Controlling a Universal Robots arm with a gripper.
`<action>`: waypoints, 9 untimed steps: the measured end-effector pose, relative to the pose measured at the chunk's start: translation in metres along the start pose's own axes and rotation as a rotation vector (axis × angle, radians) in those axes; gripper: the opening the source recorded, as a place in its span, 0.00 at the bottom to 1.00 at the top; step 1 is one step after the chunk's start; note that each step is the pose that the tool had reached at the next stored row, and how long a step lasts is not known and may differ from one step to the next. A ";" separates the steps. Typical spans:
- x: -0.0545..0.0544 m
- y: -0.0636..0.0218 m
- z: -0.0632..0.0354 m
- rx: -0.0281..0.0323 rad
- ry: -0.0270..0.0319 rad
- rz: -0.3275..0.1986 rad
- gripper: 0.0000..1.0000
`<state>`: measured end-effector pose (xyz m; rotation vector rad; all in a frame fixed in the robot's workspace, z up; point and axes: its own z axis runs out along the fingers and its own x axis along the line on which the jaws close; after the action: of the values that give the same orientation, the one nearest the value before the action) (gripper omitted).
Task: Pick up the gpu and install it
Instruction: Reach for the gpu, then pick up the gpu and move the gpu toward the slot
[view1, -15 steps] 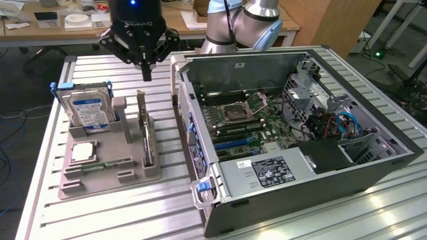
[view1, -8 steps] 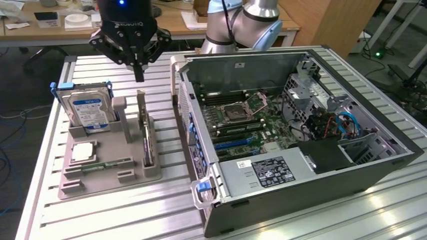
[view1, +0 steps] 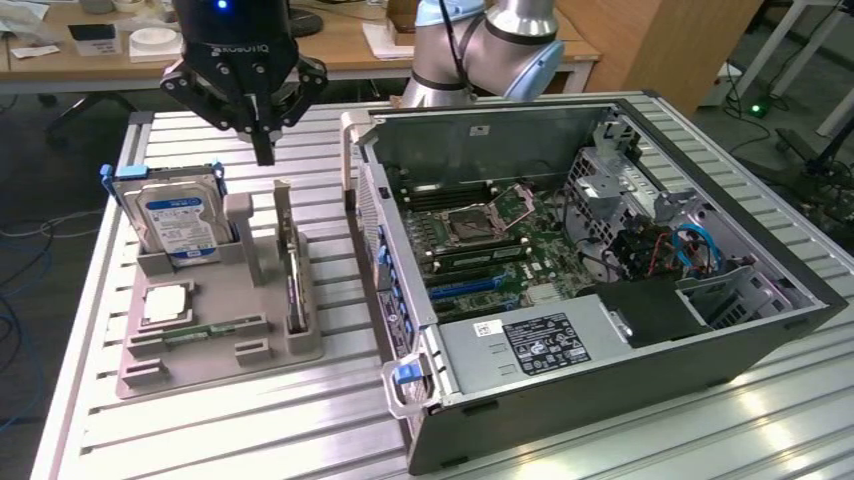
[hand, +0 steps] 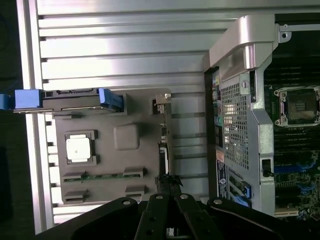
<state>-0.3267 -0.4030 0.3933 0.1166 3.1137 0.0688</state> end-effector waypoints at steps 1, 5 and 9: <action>0.002 -0.0002 -0.0001 0.0000 0.0000 0.000 0.10; 0.007 -0.0009 -0.0002 0.0000 0.0000 0.000 0.10; 0.007 -0.0009 -0.0002 0.0000 0.0000 0.000 0.10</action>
<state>-0.3338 -0.4033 0.3933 0.1166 3.1137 0.0688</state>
